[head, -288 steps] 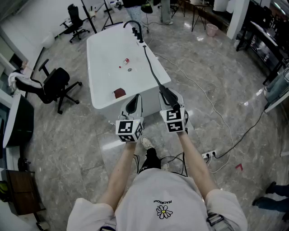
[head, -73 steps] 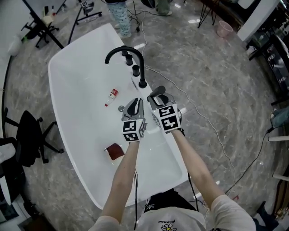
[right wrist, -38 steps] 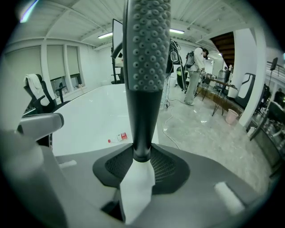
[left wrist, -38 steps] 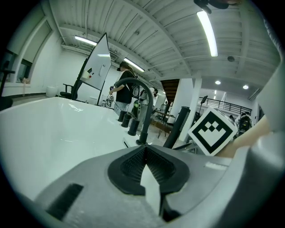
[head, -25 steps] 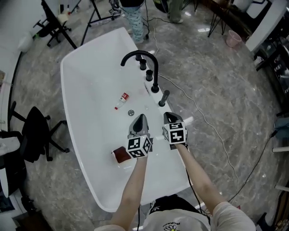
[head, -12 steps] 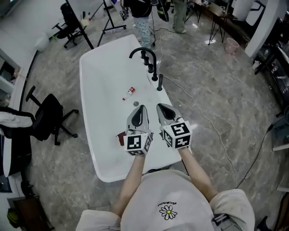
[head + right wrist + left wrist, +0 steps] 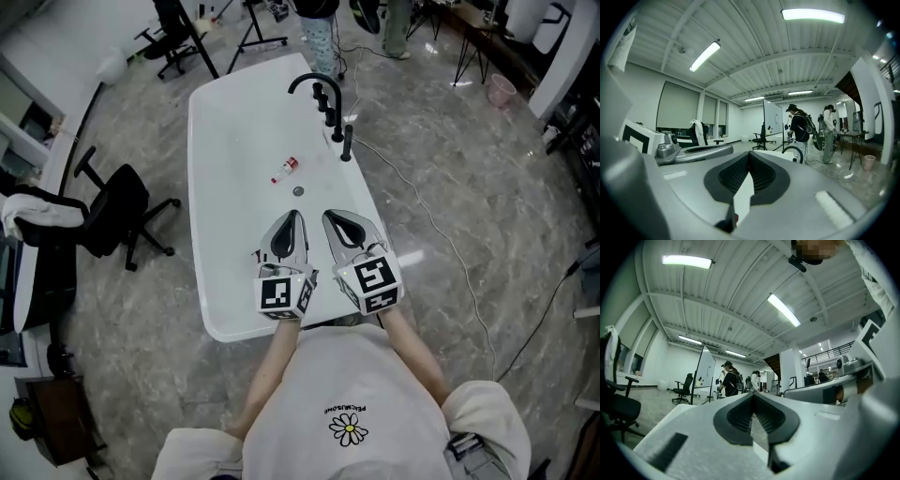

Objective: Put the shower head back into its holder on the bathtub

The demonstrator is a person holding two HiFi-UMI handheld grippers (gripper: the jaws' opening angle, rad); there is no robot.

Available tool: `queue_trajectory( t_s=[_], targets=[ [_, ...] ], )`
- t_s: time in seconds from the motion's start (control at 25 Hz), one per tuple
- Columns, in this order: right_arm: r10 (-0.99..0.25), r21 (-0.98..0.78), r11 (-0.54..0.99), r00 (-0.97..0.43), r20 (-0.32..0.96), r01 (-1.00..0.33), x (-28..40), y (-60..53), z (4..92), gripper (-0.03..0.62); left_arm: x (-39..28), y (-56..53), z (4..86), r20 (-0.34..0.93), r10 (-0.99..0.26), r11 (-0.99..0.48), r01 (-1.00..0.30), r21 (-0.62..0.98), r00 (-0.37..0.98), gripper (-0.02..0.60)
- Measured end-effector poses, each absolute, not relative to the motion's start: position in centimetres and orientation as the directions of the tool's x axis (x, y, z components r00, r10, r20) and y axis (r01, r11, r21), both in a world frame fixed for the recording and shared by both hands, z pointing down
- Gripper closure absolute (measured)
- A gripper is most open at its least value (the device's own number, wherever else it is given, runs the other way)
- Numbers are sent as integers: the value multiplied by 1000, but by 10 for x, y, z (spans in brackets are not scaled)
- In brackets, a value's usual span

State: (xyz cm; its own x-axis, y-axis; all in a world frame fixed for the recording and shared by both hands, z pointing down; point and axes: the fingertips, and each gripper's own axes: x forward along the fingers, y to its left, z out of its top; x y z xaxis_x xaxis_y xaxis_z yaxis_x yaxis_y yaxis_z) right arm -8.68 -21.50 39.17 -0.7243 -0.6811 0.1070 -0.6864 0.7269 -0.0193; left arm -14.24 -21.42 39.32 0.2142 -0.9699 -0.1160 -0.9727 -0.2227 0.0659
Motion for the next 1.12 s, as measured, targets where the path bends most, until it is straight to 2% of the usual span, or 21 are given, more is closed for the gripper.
queue_trajectory(
  t_s=[0.32,1.12],
  targets=[
    [-707,-32,700,-698,115,-714,-81,-211,394,588,-120,-210,395,-104,-958,-270,-962,26,266,586],
    [-683,-57,713,-711,166,-699,-107,-221,420,588,-143,-224,411,-71,-962,-268,-963,26,265,586]
  ],
)
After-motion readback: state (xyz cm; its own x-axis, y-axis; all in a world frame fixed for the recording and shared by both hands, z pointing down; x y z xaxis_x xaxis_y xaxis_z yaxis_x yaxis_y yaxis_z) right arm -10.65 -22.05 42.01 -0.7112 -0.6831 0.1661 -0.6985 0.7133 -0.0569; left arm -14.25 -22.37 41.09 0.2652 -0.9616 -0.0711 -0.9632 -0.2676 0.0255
